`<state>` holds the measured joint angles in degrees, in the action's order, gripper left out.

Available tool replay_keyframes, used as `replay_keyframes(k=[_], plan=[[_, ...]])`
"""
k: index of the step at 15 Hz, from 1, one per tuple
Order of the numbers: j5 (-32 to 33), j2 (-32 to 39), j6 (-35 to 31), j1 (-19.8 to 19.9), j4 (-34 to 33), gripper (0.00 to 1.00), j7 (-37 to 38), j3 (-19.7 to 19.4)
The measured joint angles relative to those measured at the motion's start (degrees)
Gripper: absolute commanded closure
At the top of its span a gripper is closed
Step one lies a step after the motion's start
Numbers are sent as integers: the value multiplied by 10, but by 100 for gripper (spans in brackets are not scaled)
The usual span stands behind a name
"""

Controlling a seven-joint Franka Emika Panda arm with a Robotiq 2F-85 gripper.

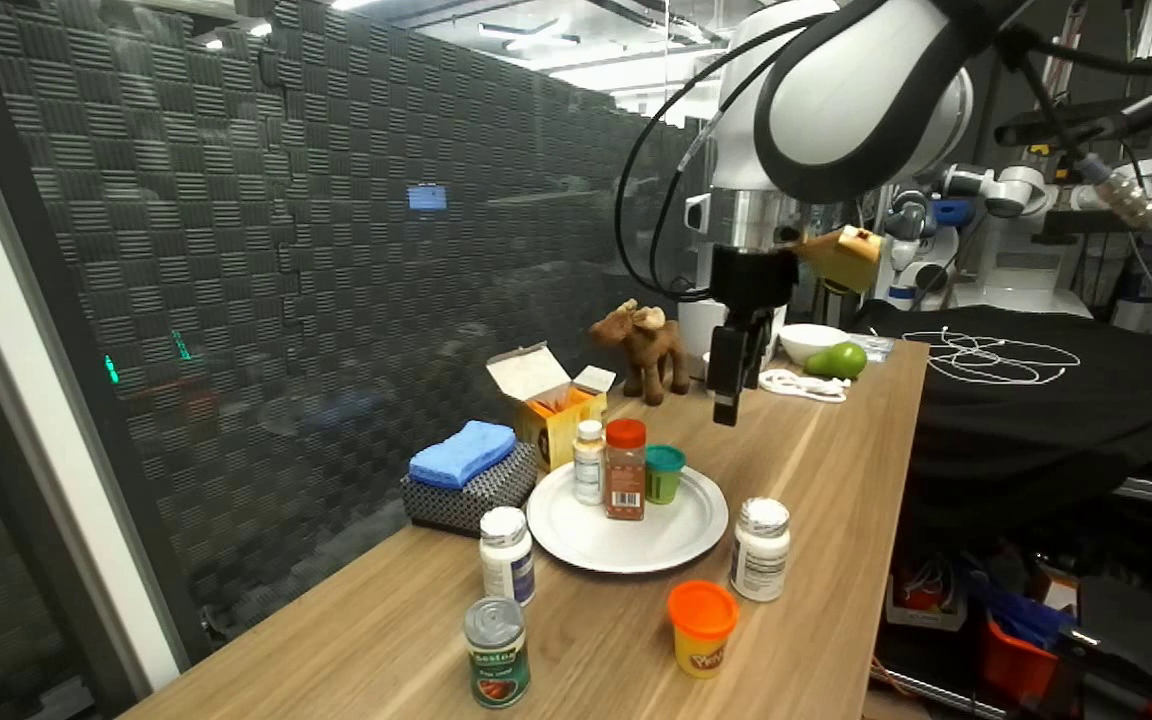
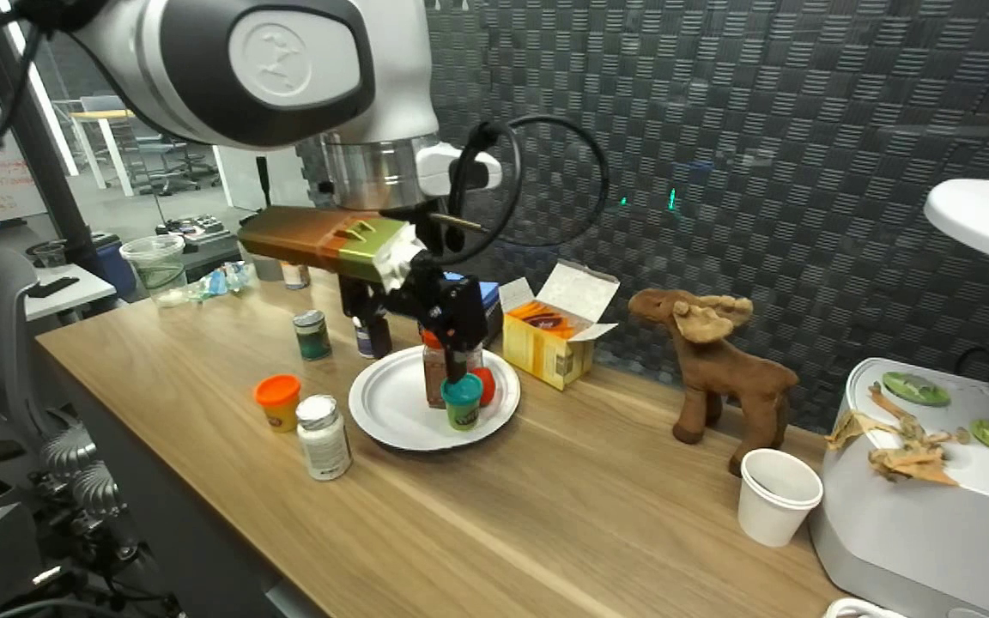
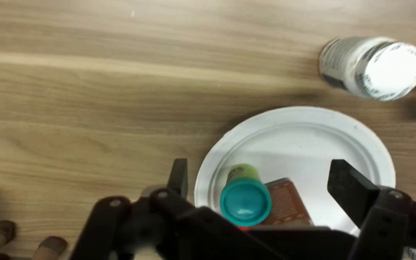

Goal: Pick up all the bottles and the orange ball from the table and put them in the plate

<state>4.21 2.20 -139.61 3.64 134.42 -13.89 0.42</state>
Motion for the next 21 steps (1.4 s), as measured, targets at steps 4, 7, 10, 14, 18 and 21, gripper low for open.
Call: replay_keyframes(k=[4, 7, 10, 14, 18, 21], plan=[[-15, -40, 24, -23, 56, 0, 27, 9], [-51, -48, 24, -45, 81, 0, 33, 19], [-80, -48, 24, -60, 94, 0, 34, 26], [-82, -46, 24, -65, 105, 0, 41, 26], [-82, -37, 24, -65, 106, 0, 41, 26], [-82, -29, 19, -65, 105, 0, 41, 26]])
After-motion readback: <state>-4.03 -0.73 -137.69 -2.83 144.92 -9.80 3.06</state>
